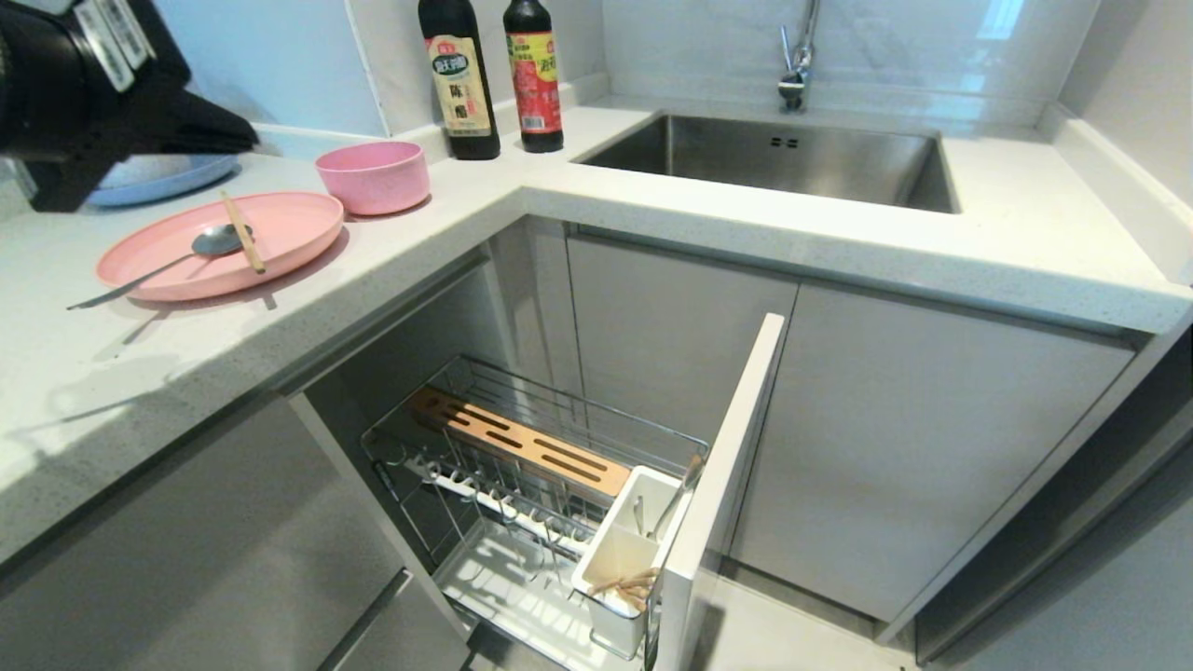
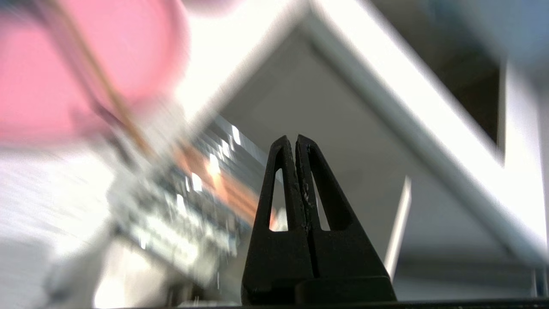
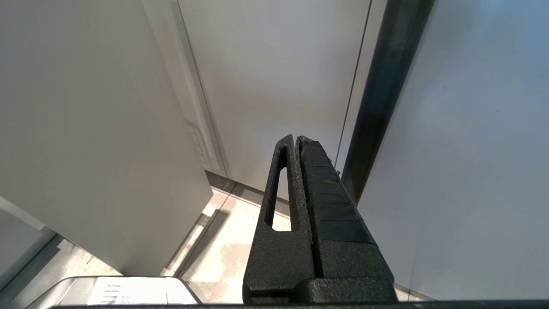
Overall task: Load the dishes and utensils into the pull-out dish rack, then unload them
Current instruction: Pick up the chopsticks and place it in the cupboard
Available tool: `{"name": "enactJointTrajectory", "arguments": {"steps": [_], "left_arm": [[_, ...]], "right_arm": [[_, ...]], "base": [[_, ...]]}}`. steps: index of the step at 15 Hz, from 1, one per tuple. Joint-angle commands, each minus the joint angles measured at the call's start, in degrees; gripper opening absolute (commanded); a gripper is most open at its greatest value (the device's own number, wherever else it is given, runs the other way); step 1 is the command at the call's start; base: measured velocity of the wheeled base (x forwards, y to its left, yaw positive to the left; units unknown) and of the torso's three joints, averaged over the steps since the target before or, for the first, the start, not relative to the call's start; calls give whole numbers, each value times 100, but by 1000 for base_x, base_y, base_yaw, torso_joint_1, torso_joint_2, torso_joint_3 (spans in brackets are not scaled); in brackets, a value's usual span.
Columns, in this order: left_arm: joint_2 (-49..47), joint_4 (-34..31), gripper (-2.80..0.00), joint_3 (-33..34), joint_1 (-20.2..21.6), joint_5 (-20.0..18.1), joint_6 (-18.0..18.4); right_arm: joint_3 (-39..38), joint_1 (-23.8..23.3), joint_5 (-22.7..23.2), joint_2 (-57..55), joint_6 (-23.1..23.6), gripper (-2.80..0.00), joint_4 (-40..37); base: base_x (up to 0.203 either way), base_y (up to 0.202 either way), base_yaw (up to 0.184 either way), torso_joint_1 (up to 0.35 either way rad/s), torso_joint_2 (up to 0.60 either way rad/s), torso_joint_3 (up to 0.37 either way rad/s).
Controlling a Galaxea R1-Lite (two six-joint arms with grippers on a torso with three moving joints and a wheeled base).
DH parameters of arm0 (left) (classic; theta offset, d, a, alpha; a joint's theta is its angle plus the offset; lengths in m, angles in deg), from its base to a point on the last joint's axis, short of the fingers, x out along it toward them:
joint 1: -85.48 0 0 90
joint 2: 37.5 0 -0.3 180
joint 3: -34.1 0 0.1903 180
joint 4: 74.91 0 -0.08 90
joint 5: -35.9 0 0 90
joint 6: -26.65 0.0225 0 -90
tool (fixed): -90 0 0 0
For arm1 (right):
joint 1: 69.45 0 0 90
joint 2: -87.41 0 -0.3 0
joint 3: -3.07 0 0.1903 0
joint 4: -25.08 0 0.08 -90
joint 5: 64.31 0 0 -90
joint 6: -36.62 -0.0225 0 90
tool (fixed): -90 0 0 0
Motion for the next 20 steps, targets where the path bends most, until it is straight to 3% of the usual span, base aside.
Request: {"name": "enactJointTrajectory", "arguments": {"steps": [1,3,6,7,11,15,20], "left_arm": [[155,177,-280,-129,525,336,-17],[67,209,-280,-346,865,803,-7],[-154,115,-280,-457,1061,889,52],[-230,-48,0,-474,1068,915,58],[-488,-288,0,-491,1061,972,201],[-866,-346,0,-491,1065,1427,283],[-1402,-469,0,-522,1049,1477,381]], "right_arm": [[-9,2,1,0,0,-280,1],[-9,2,1,0,0,-280,1],[-9,2,1,0,0,-280,1],[-9,2,1,0,0,-280,1],[-9,2,1,0,0,-280,1],[-9,2,1,0,0,-280,1],[-9,2,1,0,0,-280,1]], "base": [[0,0,0,0,0,0],[0,0,0,0,0,0],[0,0,0,0,0,0],[0,0,0,0,0,0],[0,0,0,0,0,0],[0,0,0,0,0,0],[0,0,0,0,0,0]]}}
